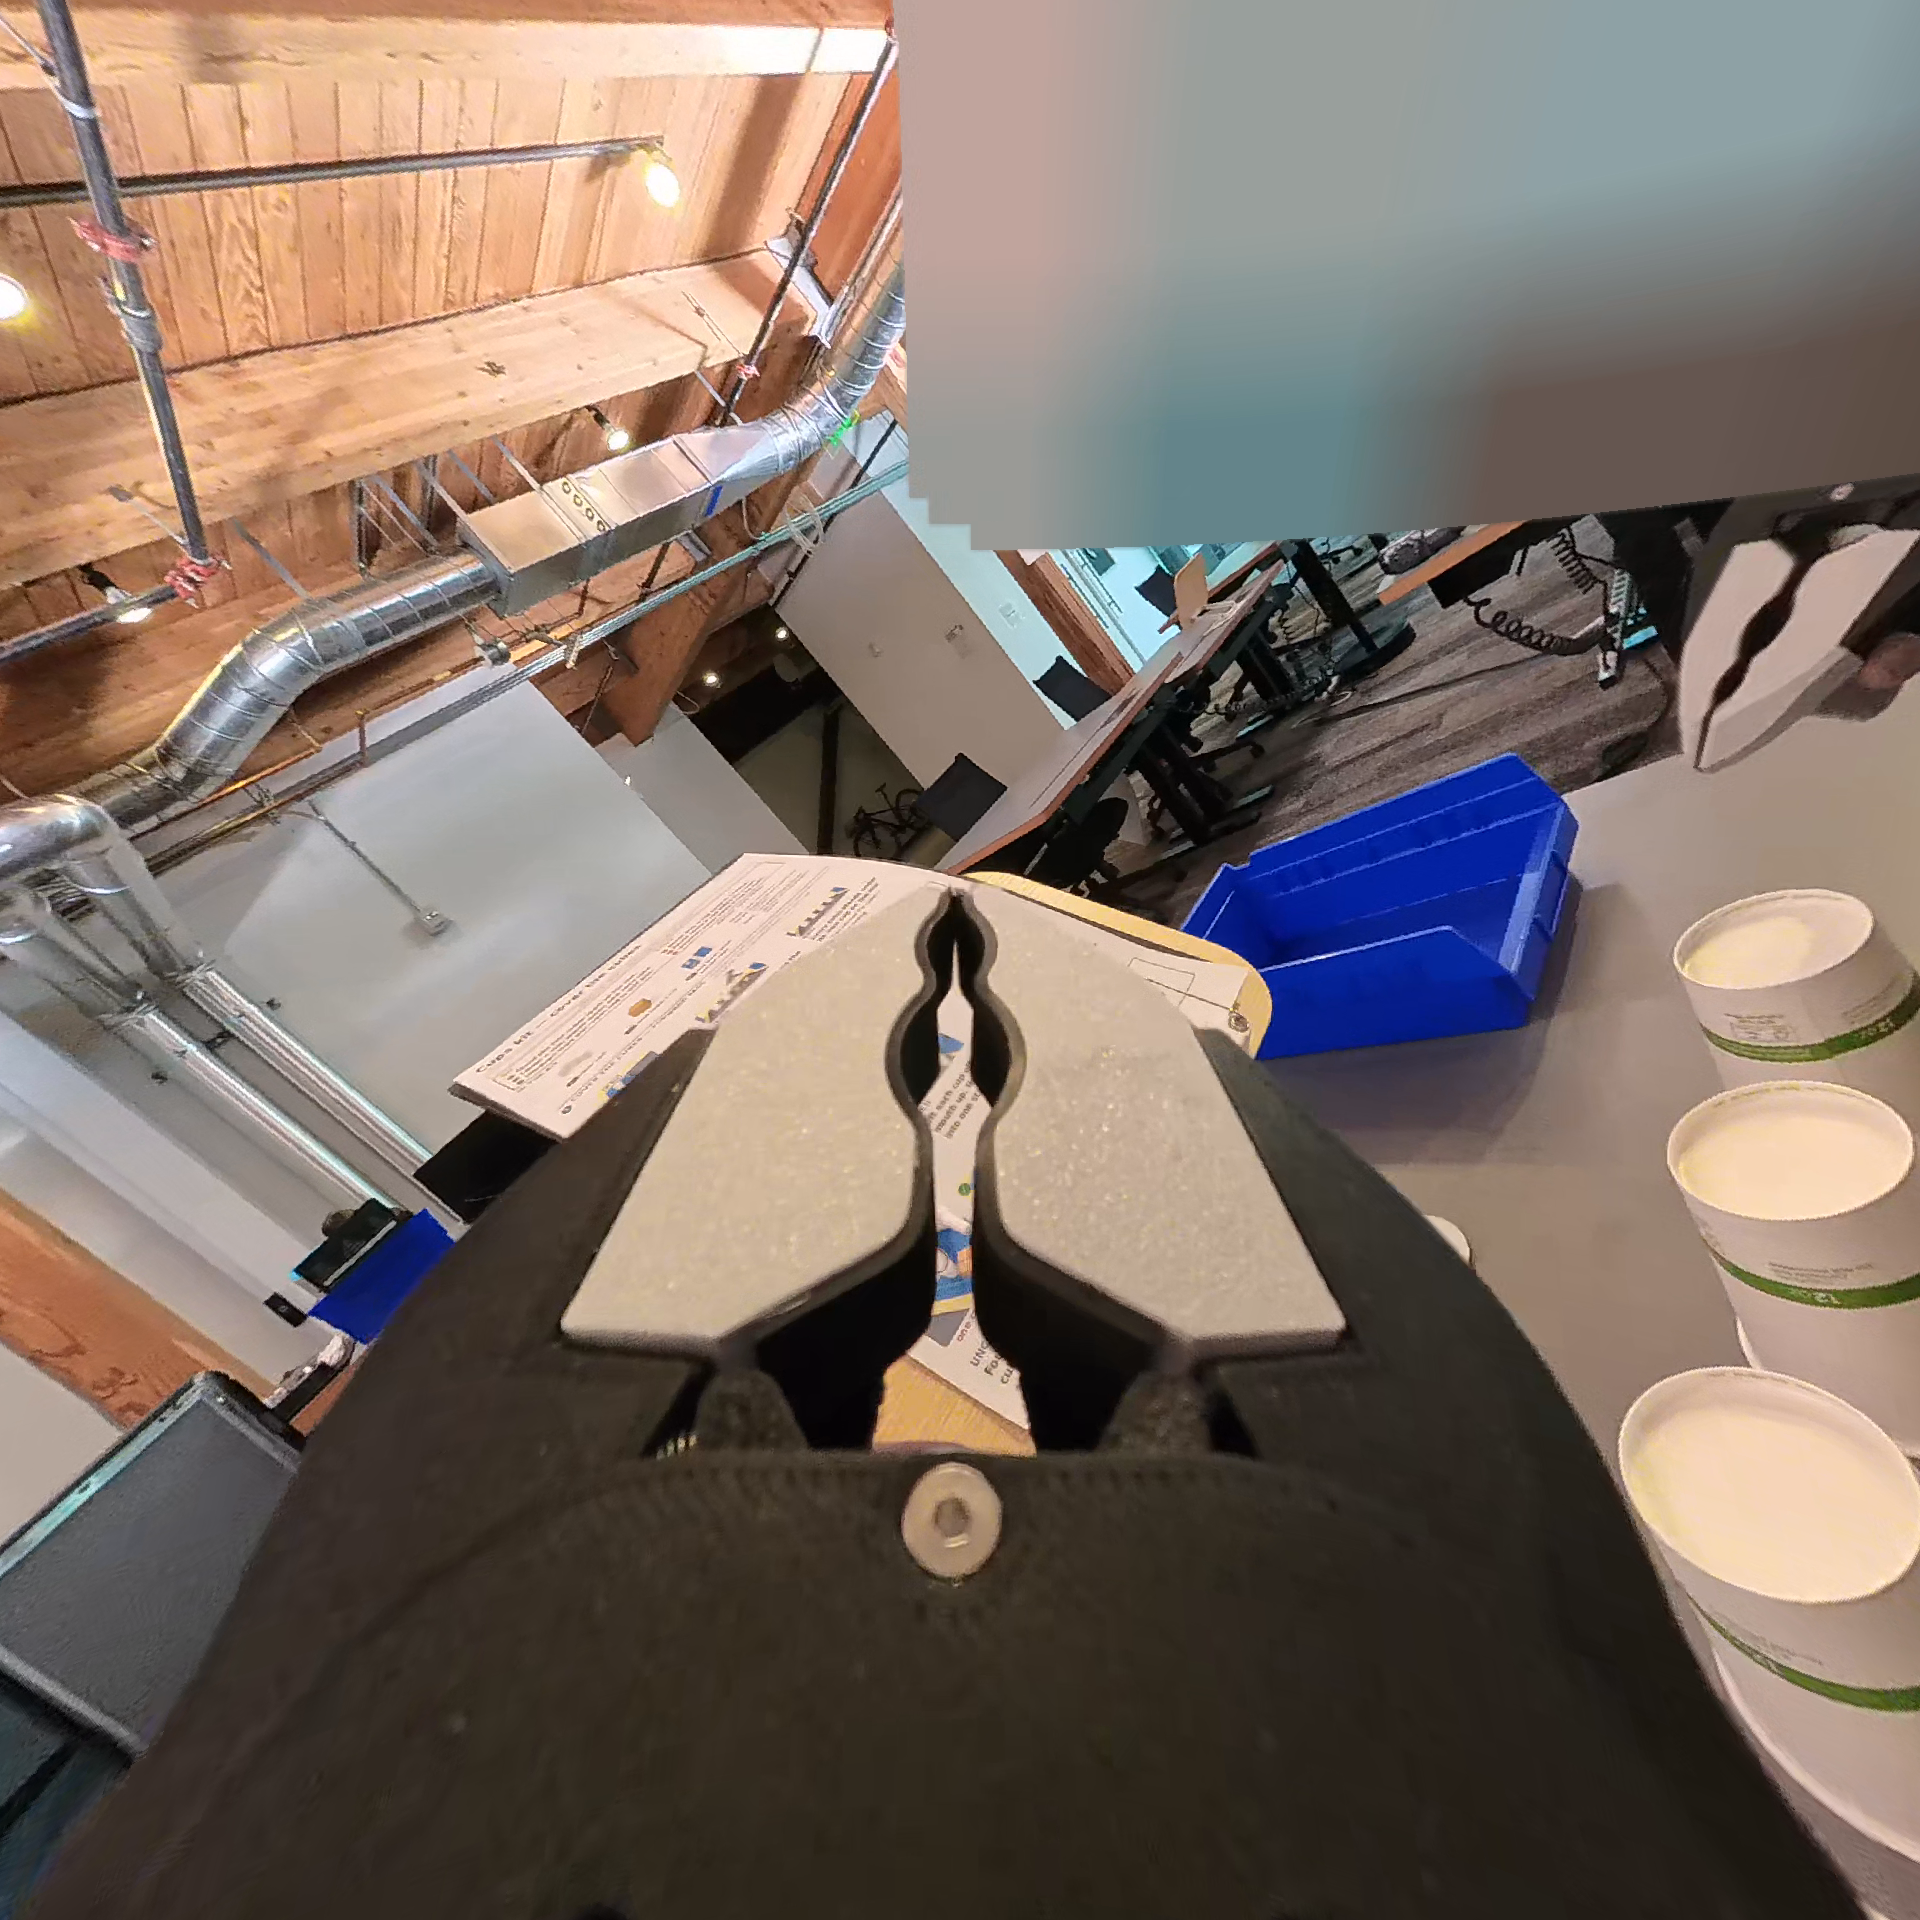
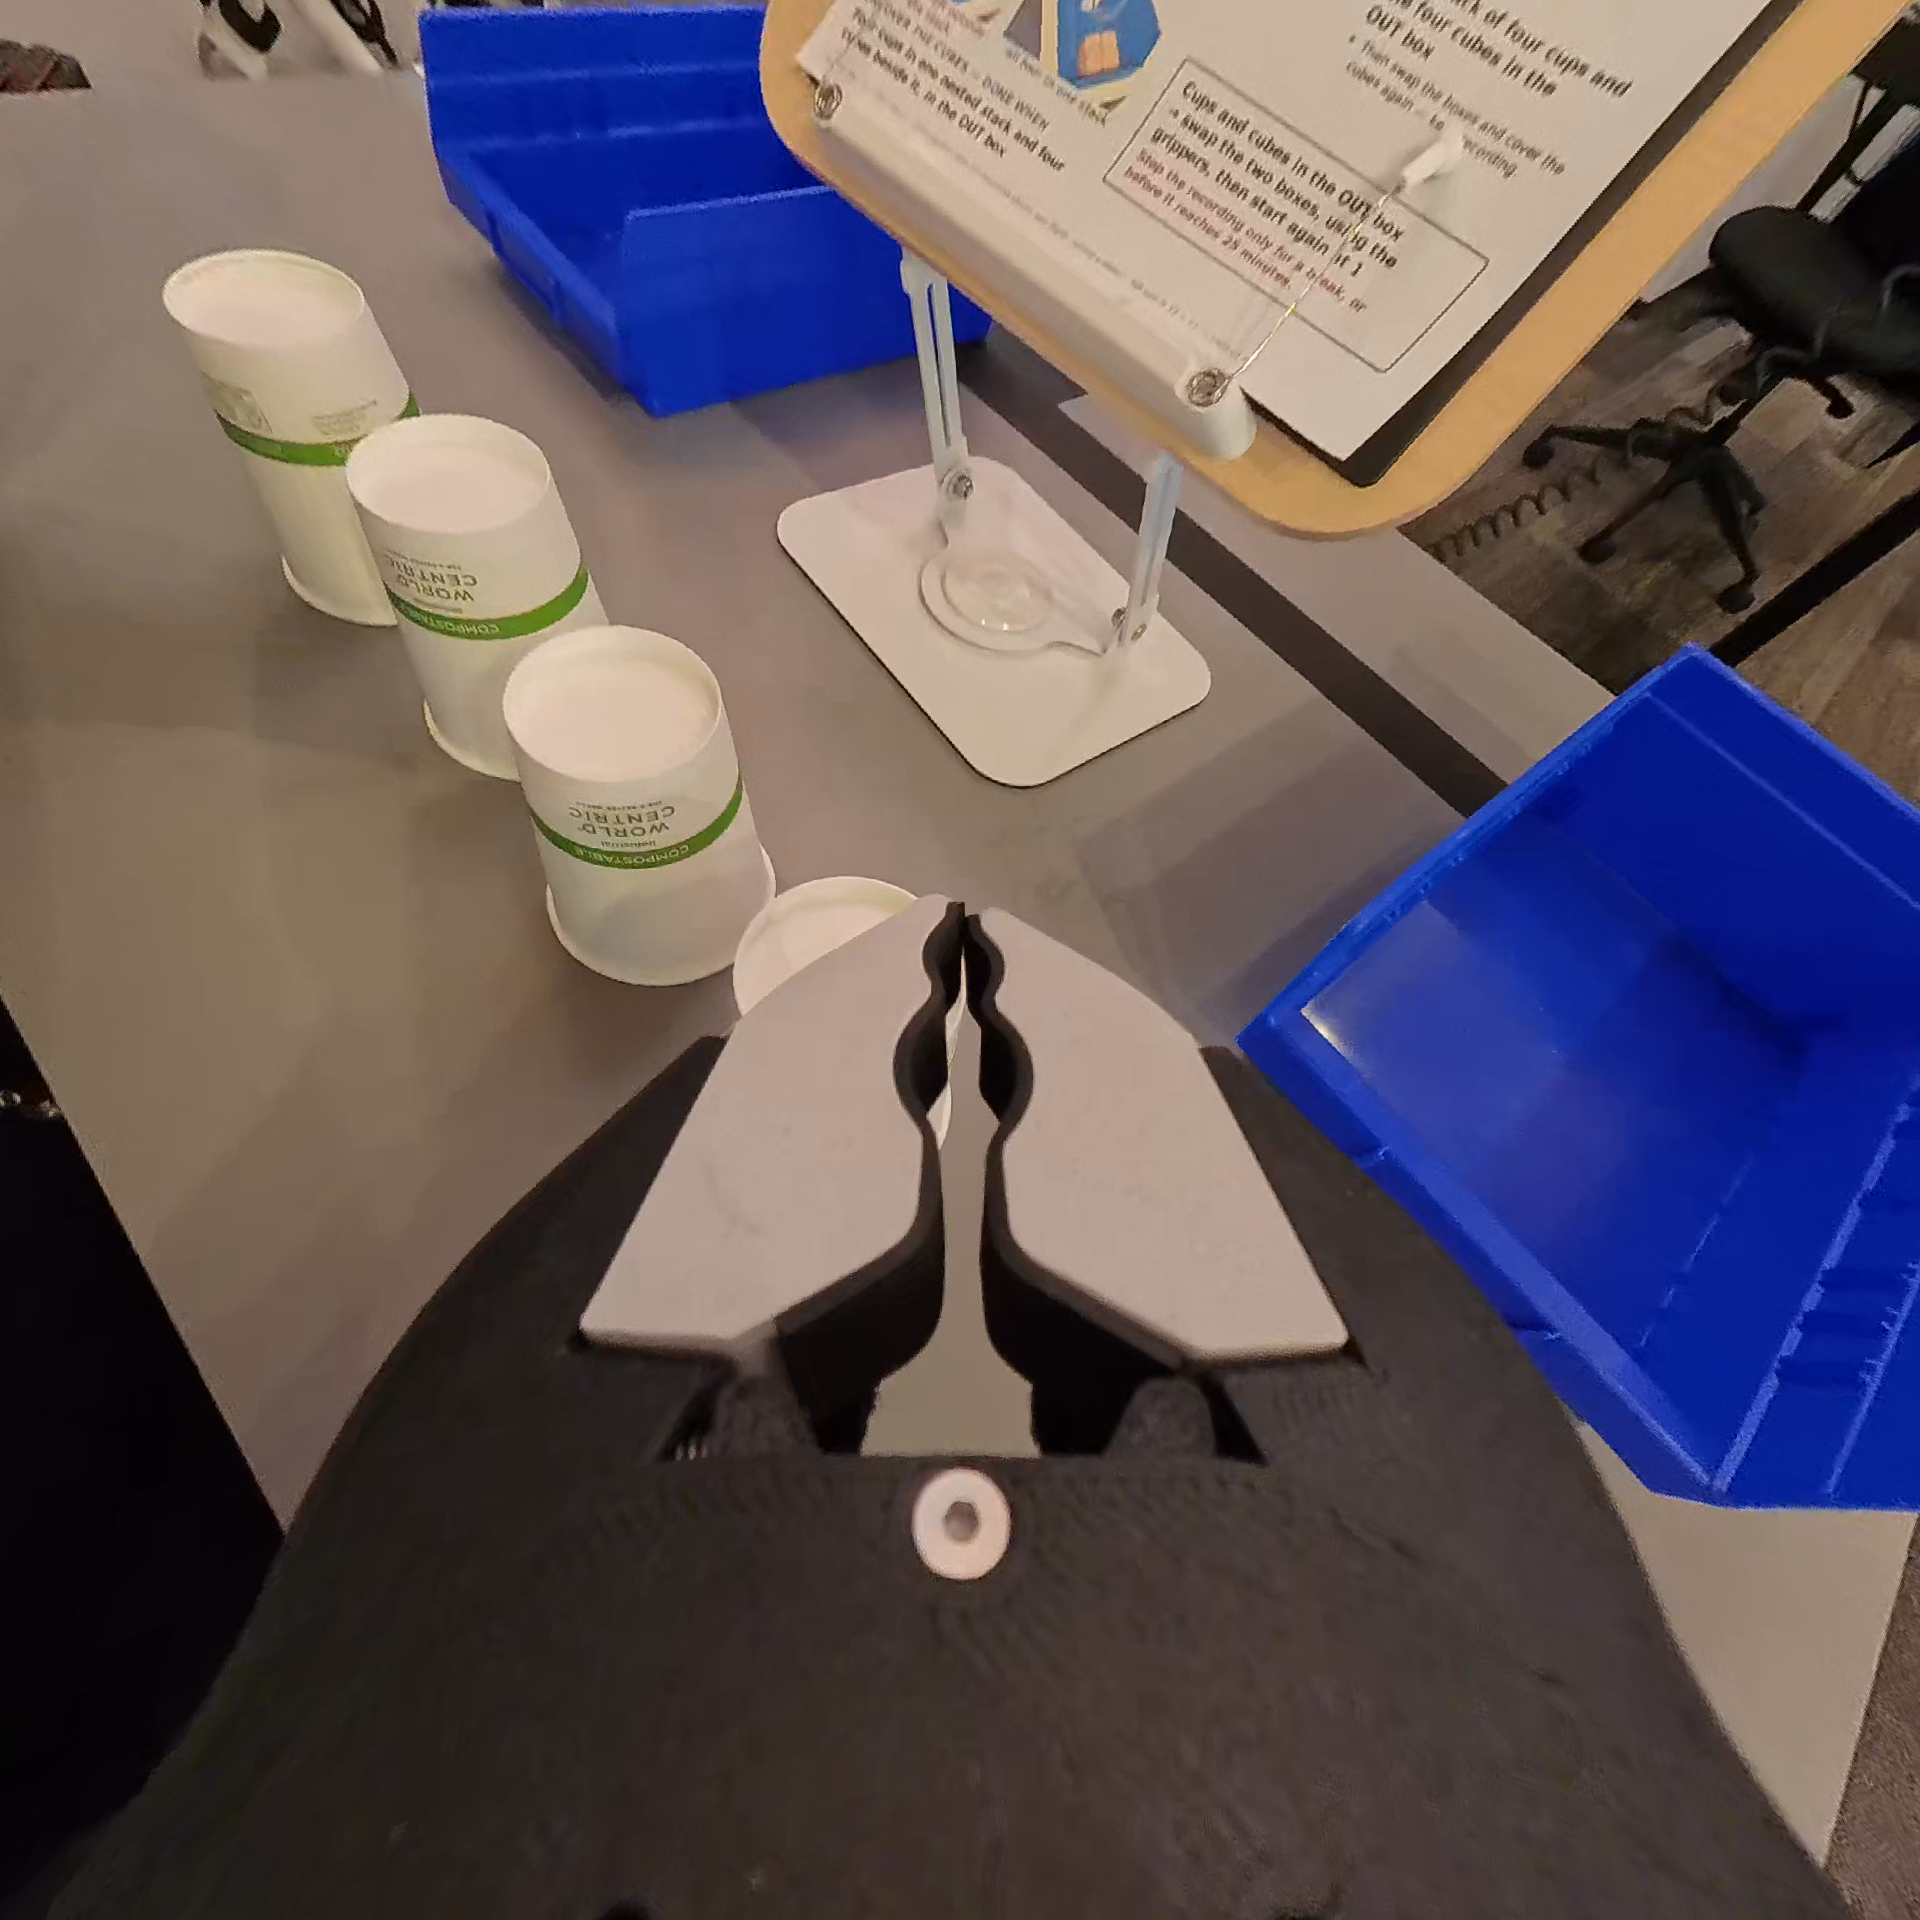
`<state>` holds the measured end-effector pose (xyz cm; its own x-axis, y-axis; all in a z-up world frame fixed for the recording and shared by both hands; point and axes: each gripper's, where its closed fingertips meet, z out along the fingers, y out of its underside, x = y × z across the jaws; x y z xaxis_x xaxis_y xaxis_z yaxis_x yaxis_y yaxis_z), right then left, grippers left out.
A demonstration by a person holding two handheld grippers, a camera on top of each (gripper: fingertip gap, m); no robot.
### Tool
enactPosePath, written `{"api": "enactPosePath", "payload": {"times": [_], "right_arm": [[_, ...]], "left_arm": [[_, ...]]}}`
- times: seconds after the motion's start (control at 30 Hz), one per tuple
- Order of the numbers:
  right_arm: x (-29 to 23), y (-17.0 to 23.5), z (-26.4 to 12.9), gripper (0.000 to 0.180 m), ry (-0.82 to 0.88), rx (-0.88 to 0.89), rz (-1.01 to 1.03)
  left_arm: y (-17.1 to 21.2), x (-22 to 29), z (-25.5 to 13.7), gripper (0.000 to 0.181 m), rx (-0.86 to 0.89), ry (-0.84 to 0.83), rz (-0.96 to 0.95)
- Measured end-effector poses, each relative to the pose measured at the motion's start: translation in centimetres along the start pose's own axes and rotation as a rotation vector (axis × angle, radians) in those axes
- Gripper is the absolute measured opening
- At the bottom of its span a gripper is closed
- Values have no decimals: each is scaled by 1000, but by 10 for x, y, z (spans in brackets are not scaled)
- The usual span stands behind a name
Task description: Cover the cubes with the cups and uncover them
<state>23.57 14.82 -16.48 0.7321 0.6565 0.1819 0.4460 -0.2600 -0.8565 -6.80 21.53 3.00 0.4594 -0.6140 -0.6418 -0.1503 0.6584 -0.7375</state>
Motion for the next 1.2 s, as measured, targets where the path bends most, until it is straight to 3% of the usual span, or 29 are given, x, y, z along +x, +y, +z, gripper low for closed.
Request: {"api": "enactPosePath", "payload": {"times": [0.3, 0.53, 0.7, 0.9, 1.2], "right_arm": [[-34, -18, -7, 3, -41, 53, -49], [-87, -53, 11, 12, -140, 89, -177], [-160, -81, 52, 23, -292, 90, -335], [-225, -89, 121, 37, -325, -84, -703], [-274, -111, 189, 27, -549, -223, -838]], "left_arm": [[-11, -7, -11, 0, 3, -43, -2], [-13, -13, -17, 0, -29, -64, 9], [-10, -20, -22, 0, -43, -81, -17], [-8, -31, -33, 0, -74, -119, -9], [-8, -49, -52, 0, -69, -153, -49]]}}
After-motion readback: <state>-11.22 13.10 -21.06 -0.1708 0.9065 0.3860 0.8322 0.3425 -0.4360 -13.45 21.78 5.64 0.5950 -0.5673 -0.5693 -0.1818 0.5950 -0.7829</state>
